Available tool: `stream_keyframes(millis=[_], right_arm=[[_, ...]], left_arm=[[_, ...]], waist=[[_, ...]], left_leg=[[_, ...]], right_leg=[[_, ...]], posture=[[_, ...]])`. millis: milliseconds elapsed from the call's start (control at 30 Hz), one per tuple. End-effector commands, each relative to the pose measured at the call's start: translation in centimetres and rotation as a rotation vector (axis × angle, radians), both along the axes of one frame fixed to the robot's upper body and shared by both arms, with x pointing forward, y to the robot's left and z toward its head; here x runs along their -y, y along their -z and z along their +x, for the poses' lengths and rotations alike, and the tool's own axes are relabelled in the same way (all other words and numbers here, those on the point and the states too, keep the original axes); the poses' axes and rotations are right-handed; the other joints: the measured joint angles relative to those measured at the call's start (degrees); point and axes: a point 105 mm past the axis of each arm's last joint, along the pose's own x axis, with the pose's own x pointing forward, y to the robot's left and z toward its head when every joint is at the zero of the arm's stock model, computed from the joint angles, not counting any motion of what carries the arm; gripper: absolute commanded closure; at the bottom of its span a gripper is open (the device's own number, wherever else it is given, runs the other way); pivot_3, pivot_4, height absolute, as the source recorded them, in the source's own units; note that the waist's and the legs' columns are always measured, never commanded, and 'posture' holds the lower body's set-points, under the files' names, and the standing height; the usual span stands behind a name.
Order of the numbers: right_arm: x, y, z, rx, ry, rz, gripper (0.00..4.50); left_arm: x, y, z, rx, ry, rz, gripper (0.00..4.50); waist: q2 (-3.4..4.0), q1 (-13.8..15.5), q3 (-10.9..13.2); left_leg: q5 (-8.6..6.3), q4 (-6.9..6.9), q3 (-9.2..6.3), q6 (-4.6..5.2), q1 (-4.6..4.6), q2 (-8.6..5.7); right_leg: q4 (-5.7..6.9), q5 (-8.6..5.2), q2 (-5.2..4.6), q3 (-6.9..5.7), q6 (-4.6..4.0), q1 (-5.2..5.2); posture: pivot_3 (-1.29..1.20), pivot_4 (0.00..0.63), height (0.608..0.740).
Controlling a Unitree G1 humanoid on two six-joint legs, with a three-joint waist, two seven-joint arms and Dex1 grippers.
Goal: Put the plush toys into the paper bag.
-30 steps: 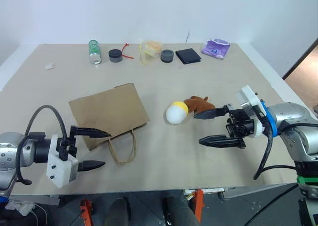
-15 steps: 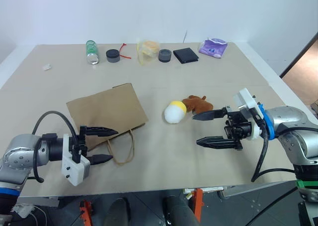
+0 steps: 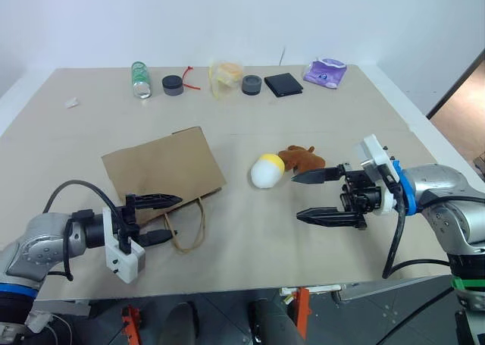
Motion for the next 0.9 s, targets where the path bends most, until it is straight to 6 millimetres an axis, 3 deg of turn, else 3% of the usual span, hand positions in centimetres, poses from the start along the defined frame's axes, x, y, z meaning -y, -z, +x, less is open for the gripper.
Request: stream_keyframes(millis=[33, 67, 100, 267, 367, 467, 567, 667, 800, 900], right_arm=[[-0.3, -1.4, -0.4, 0.054, -0.018, 0.018, 0.0], [-0.4, -1.4, -0.4, 0.053, -0.019, 0.02, 0.0], [-0.4, -1.4, -0.4, 0.052, -0.019, 0.021, 0.0], [-0.5, -1.4, -0.5, 0.052, -0.015, 0.025, 0.0], [-0.8, -1.2, -0.5, 0.047, -0.008, 0.033, 0.0], [-1.7, -0.5, -0.6, 0.033, -0.002, 0.051, 0.0], [-3.4, 0.0, 0.4, 0.04, 0.062, 0.124, 0.91], [-5.9, 1.0, 1.9, 0.044, 0.149, 0.217, 2.35], [-8.9, 2.2, 3.5, 0.051, 0.212, 0.256, 4.45], [-11.1, 3.4, 4.6, 0.037, 0.246, 0.282, 4.45]], left_arm=[[0.6, -0.3, 0.3, 0.011, 0.002, -0.025, 1.37], [0.6, -0.2, 0.4, 0.001, 0.0, -0.026, 1.37], [0.7, 0.0, 0.4, -0.007, -0.003, -0.024, 2.08], [1.0, 0.3, 0.7, -0.028, -0.025, -0.056, 4.32], [1.2, -1.2, 1.3, -0.011, -0.052, -0.15, 4.42], [1.7, -4.5, 1.9, 0.058, -0.071, -0.302, 4.42], [1.9, -6.7, 2.3, 0.092, -0.096, -0.423, 4.5], [2.2, -7.9, 2.2, 0.094, -0.113, -0.512, 4.5], [2.5, -7.5, 1.9, 0.082, -0.121, -0.503, 4.5], [2.5, -7.6, 1.9, 0.078, -0.128, -0.515, 4.5]], waist=[[0.0, 0.0, 0.0], [0.0, 0.0, 0.0], [0.01, 0.0, 0.0], [0.0, 0.0, 0.0], [0.0, 0.0, 0.0], [-0.04, 0.0, 0.0], [-0.06, 0.0, 0.0], [-0.17, -0.3, -0.1], [-0.16, -0.2, -0.1], [-0.21, -0.2, -0.1]], left_leg=[[0.0, 0.0, 0.0, 0.0, 0.0, 0.0], [0.0, 0.0, 0.0, 0.0, 0.0, 0.0], [0.0, 0.0, 0.0, 0.0, 0.01, 0.0], [0.0, 0.0, 0.02, 0.0, 0.01, 0.01], [0.0, 0.0, 0.02, 0.0, 0.0, 0.01], [0.0, 0.0, 0.02, 0.0, 0.0, 0.01], [0.01, 0.05, 0.01, 0.01, -0.01, 0.01], [0.01, 0.05, 0.01, 0.01, 0.06, 0.05], [0.04, 0.04, -0.03, 0.01, 0.04, 0.07], [0.05, 0.06, -0.02, 0.03, 0.03, 0.07]], right_leg=[[0.0, 0.0, 0.0, 0.0, 0.0, 0.0], [0.0, 0.01, 0.0, 0.0, 0.0, 0.0], [0.0, 0.01, 0.01, 0.0, -0.01, 0.0], [0.0, 0.01, 0.0, 0.0, 0.0, 0.0], [0.0, 0.01, 0.0, 0.0, 0.0, -0.01], [0.0, 0.02, 0.01, 0.0, 0.01, 0.01], [0.0, 0.06, 0.02, 0.01, 0.07, 0.03], [0.0, 0.1, 0.11, 0.06, 0.07, 0.04], [0.03, 0.14, 0.2, 0.09, 0.04, 0.01], [0.03, 0.16, 0.2, 0.11, 0.04, 0.02]], posture=[[0.0, 0.15, 0.74], [0.0, 0.15, 0.74], [0.0, 0.15, 0.74], [0.0, 0.15, 0.74], [0.0, 0.15, 0.74], [0.0, 0.15, 0.74], [0.0, 0.15, 0.74], [0.0, 0.15, 0.74], [0.0, 0.15, 0.74], [0.0, 0.15, 0.74]])
